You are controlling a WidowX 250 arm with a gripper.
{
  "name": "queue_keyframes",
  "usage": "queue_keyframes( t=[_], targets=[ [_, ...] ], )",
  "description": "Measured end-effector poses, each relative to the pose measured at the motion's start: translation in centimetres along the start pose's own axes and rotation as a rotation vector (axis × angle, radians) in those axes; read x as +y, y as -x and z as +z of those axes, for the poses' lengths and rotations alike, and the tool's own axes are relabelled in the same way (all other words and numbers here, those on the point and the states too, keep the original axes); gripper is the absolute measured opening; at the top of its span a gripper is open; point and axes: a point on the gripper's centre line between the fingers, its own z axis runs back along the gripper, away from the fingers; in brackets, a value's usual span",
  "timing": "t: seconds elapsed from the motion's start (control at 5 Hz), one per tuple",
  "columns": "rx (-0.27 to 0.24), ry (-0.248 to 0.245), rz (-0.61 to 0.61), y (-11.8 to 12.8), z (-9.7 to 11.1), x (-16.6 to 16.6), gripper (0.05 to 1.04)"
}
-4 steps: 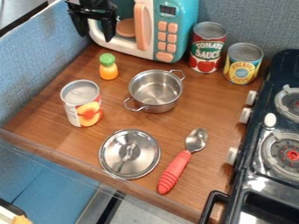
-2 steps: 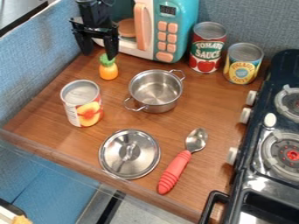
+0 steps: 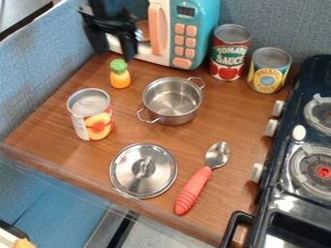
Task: Put the the silver lid on the silver pot
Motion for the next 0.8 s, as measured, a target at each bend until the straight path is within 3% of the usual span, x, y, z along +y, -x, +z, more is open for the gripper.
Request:
queue_keyframes(
  t=[0.4, 0.8],
  targets=[
    [0.083, -0.001, -0.118, 3.8, -3.7, -5.3, 0.999],
    [0.157, -0.033, -0.194, 6.6, -6.8, -9.2, 0.999]
  ],
)
